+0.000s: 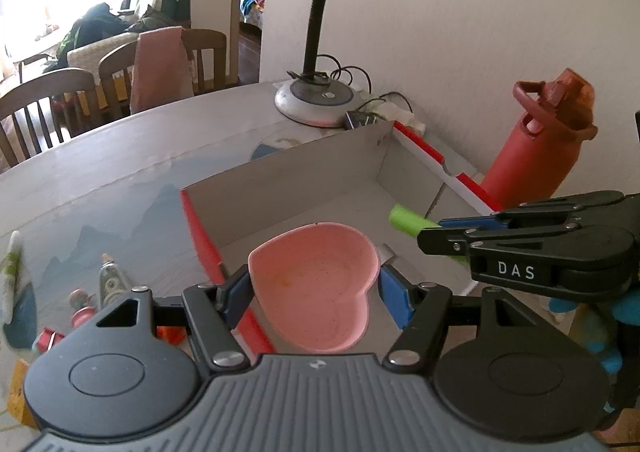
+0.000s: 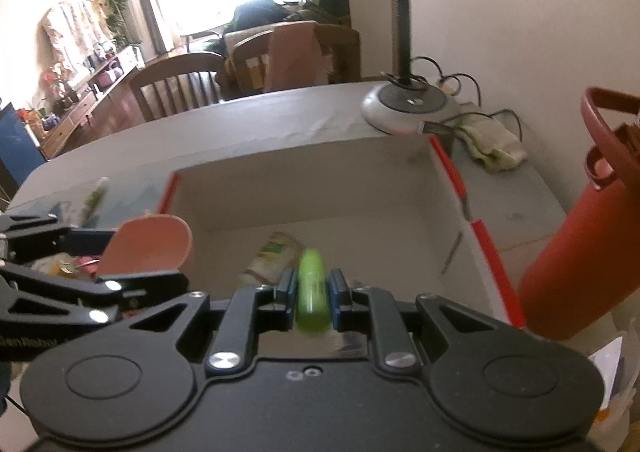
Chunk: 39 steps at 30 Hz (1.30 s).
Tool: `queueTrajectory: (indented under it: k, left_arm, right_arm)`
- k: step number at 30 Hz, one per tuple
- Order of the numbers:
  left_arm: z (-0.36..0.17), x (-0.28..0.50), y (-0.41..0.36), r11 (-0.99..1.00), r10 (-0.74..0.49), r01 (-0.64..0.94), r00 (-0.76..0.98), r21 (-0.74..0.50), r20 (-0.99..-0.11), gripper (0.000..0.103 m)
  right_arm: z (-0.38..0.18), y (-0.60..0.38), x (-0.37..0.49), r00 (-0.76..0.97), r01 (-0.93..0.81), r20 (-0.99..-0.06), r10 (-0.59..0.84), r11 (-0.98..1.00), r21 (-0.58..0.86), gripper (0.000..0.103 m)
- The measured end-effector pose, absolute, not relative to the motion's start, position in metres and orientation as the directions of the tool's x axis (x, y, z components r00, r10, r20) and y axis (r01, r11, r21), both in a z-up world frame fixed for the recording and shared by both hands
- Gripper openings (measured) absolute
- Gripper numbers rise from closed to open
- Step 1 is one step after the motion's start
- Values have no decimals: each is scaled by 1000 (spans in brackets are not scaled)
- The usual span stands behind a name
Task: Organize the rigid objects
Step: 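Carry the heart dish and glue stick with both tools into the box, then lower both items into the box and open both tools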
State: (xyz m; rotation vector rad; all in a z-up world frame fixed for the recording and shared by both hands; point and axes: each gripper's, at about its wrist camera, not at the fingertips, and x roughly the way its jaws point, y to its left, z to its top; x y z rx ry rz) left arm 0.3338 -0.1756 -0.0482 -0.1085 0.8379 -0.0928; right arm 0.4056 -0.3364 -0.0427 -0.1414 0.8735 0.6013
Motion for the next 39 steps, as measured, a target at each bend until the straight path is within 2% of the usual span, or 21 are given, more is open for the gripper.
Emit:
queueTrajectory:
  k: [10,26,39]
  left_arm:
    - [-71,399,-199,993,-122,71,630,-99,-767,67]
    - [-125,490,-232,993,-111,89,535,-75,-837,67]
    - [-158,510,-237,994,-108,67,423,-88,-899,68]
  right_arm:
    - [-77,-354,441,469,-520,-799,376,849,94,16]
    - [-107,-347,457,391,-543,-849,356,834,99,16]
    - [-112,-344,462,396,-529,-849,351,842,102,24]
